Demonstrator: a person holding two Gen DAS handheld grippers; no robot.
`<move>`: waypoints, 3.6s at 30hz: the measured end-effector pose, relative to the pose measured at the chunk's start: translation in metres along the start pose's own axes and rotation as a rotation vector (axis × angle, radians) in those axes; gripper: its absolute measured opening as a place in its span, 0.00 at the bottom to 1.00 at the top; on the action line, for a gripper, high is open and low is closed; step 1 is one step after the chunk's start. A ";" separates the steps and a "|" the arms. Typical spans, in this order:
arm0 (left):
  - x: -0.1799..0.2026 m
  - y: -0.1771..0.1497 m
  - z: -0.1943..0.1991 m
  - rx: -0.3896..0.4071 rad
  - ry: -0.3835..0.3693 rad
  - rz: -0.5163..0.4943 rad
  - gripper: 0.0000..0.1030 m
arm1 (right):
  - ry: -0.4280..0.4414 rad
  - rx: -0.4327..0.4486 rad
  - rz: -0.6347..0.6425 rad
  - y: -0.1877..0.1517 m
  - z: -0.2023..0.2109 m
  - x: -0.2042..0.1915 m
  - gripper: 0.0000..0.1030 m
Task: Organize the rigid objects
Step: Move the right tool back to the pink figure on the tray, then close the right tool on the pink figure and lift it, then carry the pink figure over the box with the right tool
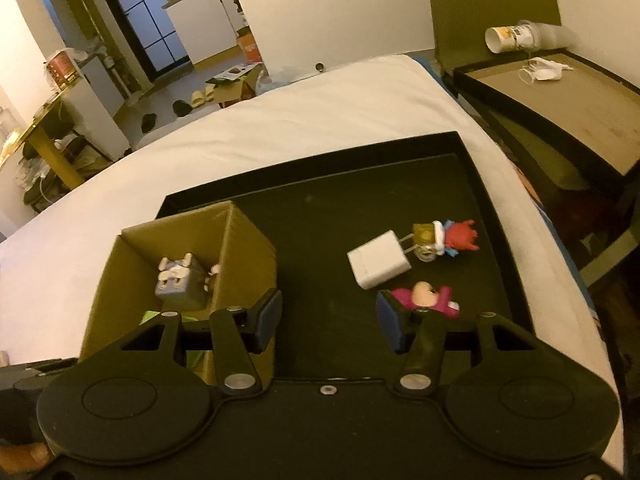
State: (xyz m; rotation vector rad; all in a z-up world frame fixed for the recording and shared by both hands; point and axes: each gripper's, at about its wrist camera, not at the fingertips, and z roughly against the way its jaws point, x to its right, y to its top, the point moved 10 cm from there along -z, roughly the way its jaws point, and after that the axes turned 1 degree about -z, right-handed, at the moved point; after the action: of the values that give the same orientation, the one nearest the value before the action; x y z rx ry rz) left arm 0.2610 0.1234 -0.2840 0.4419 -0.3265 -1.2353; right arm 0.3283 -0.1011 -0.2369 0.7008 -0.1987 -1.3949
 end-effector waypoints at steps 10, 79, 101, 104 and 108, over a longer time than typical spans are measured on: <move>0.001 0.000 0.000 0.001 0.011 -0.011 0.11 | -0.024 -0.022 -0.024 -0.008 -0.006 0.022 0.53; 0.001 0.000 0.001 0.006 0.008 -0.007 0.11 | -0.039 -0.002 0.081 0.011 -0.004 -0.005 0.50; 0.000 0.000 0.002 0.010 0.008 -0.013 0.10 | 0.093 0.017 0.262 0.016 0.003 -0.093 0.50; 0.001 0.001 0.002 0.009 0.011 -0.018 0.10 | 0.107 0.009 0.290 0.015 0.001 -0.101 0.50; 0.002 0.000 0.002 0.010 0.015 -0.023 0.10 | 0.127 -0.010 0.327 0.012 -0.003 -0.112 0.50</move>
State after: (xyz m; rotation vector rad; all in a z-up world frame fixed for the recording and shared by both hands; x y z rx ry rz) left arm 0.2606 0.1212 -0.2826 0.4645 -0.3163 -1.2526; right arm 0.3183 0.0055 -0.2025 0.7118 -0.1962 -1.0362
